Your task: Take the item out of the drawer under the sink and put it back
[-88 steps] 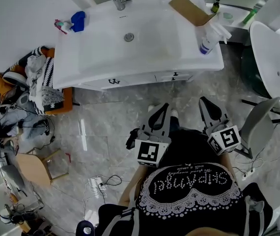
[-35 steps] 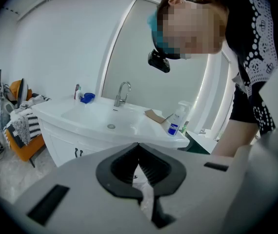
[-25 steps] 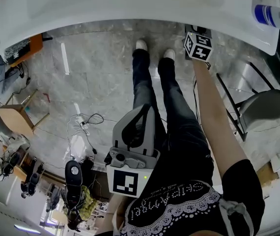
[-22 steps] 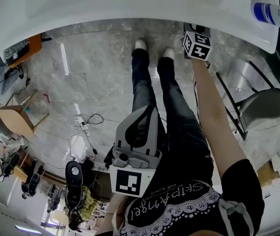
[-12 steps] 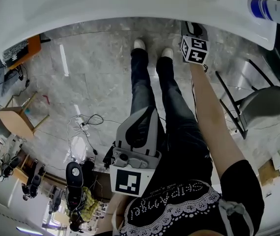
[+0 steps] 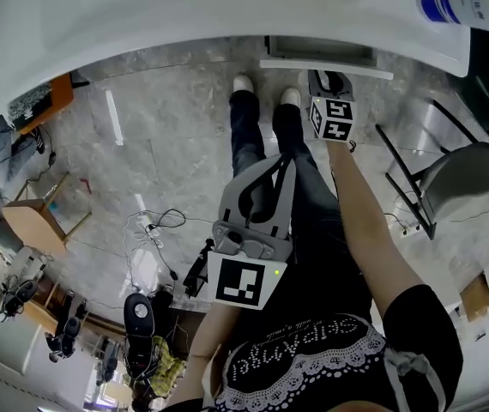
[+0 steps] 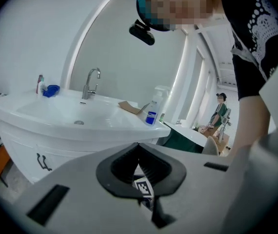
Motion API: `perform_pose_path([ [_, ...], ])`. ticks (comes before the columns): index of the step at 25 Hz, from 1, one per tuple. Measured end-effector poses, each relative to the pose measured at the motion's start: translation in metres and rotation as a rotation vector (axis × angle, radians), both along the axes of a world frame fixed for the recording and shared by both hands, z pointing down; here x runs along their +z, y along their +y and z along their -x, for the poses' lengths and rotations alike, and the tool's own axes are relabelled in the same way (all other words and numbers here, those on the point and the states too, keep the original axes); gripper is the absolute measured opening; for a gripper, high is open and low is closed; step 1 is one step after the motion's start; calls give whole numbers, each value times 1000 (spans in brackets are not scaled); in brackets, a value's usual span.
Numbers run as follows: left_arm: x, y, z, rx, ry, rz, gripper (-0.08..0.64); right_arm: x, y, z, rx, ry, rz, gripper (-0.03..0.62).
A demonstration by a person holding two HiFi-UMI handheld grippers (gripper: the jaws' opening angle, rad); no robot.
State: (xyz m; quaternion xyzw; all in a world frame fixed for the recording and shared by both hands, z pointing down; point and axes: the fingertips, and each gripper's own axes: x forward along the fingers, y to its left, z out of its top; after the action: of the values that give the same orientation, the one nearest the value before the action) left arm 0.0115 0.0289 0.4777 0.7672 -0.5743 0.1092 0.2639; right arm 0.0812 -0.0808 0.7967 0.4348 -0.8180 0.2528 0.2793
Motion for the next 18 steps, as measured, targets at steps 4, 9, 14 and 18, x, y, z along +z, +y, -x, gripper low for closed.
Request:
perform_pose_path([
  [4, 16, -12, -23, 76, 60, 15, 4, -1, 14, -2, -13, -7, 11, 129],
  [9, 22, -8, -40, 176, 11, 37, 5, -3, 15, -1, -31, -9, 12, 126],
  [14, 20, -11, -47, 177, 28, 39, 5, -2, 17, -1, -38, -7, 14, 124],
  [18, 19, -13, -50, 196, 26, 46, 5, -4, 21, -3, -48, -8, 13, 123],
])
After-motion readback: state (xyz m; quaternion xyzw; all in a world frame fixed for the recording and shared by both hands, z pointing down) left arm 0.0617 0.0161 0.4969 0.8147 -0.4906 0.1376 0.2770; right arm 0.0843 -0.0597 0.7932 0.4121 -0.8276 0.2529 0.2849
